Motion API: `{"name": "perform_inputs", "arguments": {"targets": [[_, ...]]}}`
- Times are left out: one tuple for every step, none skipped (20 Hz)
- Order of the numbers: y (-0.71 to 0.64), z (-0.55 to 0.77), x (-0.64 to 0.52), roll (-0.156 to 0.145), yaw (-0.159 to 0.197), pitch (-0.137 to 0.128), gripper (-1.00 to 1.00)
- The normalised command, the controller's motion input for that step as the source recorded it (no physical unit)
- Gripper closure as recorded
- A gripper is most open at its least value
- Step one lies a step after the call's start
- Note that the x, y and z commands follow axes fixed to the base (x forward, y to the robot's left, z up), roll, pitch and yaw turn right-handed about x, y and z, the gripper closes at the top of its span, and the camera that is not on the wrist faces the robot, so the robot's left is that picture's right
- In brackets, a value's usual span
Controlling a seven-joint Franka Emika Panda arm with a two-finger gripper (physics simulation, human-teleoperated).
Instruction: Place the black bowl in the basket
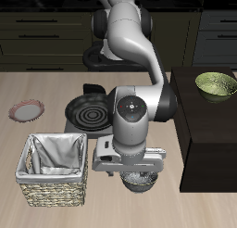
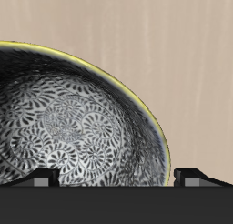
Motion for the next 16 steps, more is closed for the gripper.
{"name": "perform_inputs", "arguments": {"targets": [[0.02, -0.23, -0.02, 0.040, -0.053, 0.077, -1.00], [0.05, -0.15, -0.04, 0.046, 0.025, 0.011, -1.00], [-0.20, -0.09, -0.01, -0.051, 0.023, 0.016, -1.00], [0.08, -0.05, -0.14, 0.046, -0.073, 0.020, 1.00], [0.11, 0.03, -0.12, 0.043, 0.085, -0.049, 1.00], [-0.02, 0.02, -0.09, 0.027, -0.038, 0.008, 1.00], [0.09, -0.04, -0.05, 0.087, 0.005, 0.011, 1.00], [-0.17, 0.01, -0.06, -0.055, -0.007, 0.004, 1.00], [0.20, -0.05, -0.13, 0.055, 0.019, 0.002, 1.00], [-0.06, 0.00, -0.07, -0.031, 0.007, 0.000, 1.00], [0.01, 0.01, -0.12, 0.034, -0.015, 0.007, 1.00], [-0.01, 0.01, -0.09, 0.029, 0.017, -0.010, 1.00], [-0.08, 0.00, -0.06, -0.033, -0.001, 0.003, 1.00], [0.03, 0.03, -0.07, 0.032, 0.007, 0.000, 1.00], [-0.07, 0.03, -0.04, -0.025, -0.006, -0.001, 1.00], [-0.07, 0.09, -0.08, 0.003, -0.007, -0.005, 1.00]]}}
